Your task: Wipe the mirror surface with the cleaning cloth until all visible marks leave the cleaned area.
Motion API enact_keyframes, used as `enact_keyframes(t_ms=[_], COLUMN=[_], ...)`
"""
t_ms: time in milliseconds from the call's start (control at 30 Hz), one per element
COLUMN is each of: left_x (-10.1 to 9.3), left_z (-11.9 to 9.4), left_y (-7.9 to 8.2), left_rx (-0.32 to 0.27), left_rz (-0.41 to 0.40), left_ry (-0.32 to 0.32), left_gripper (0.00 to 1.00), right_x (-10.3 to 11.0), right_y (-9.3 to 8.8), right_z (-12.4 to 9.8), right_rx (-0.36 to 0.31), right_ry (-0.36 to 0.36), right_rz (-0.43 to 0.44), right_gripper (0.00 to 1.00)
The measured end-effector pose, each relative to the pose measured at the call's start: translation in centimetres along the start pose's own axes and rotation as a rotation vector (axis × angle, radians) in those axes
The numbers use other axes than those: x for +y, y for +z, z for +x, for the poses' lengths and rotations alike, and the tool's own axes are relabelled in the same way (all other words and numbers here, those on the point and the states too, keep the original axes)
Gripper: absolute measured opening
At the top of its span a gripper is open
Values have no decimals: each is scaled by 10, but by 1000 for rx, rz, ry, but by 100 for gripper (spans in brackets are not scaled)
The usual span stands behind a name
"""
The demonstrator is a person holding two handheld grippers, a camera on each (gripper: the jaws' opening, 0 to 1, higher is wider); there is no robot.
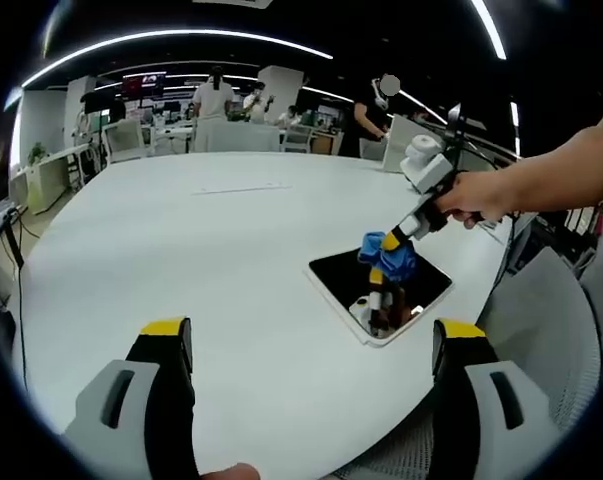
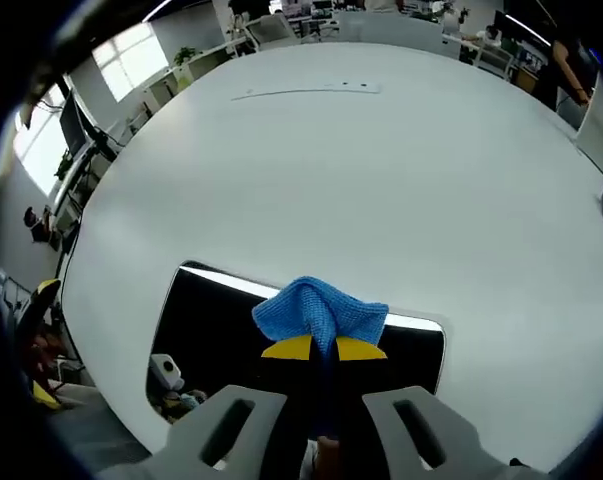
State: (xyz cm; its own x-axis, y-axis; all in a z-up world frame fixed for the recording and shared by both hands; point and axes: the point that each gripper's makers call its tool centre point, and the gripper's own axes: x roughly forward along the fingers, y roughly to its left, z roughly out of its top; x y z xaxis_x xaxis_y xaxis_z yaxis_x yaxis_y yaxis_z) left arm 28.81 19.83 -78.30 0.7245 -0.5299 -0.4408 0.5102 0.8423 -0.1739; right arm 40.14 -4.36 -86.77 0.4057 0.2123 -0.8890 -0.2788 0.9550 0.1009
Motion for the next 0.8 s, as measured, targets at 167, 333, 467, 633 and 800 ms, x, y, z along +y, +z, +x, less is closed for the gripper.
enact_keyframes(t_ms=[167,333,467,633,800], left_x=[-1,9,4,-3,-4], left_z=[-2,-2,1,4,3], left_y=[7,10,14,14,24], left_rx=[-22,-19,-24,-9,-28], left_rz=[82,45,42,15,14], left_ry=[-11,29,18,-9,-8], left_gripper=[99,99,99,99,99], right_x=[1,3,6,8,18], right_y=[-1,-9,-17,-23,-39], right_z=[-1,-4,-7,-10,-17], right_rx=[2,16,22,13,20], right_ry=[-3,6,11,11,-1], right_rz=[26,52,62,69,15], right_gripper=[1,1,1,1,1])
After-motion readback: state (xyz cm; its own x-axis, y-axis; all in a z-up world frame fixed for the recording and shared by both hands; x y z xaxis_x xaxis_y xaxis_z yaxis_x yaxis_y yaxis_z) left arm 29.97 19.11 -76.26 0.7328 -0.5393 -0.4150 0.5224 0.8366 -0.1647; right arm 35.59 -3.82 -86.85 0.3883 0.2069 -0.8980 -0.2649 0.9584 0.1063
